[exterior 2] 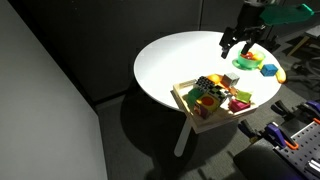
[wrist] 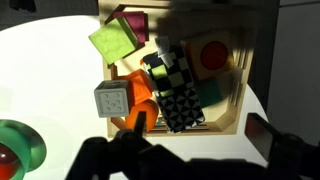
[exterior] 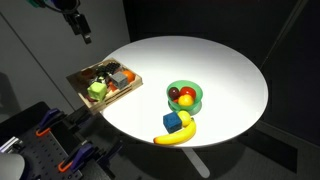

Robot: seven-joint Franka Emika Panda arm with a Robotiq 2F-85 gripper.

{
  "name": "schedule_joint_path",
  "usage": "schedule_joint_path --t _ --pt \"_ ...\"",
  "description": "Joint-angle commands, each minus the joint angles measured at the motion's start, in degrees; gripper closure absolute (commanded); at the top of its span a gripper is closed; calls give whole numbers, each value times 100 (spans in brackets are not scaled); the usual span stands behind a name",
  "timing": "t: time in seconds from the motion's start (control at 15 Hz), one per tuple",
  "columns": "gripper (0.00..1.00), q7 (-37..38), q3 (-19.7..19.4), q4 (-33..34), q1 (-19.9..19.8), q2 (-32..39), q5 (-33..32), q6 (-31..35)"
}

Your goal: Put the grey block on the table

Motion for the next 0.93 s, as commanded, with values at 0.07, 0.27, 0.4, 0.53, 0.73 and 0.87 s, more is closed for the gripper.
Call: schedule_joint_path --t 0.07,0.27,0.4,0.53,0.73,0.87 --pt "0 175 -140 293 -56 552 -352 233" --pt "0 256 -243 356 -107 788 -574 401" --pt "0 378 -328 401 -160 961 -764 506" --pt "0 504 -409 431 -213 1152 -922 646" --pt "0 679 -521 500 -236 1451 -1107 821" --pt "0 798 -594 561 -215 1657 -1229 904"
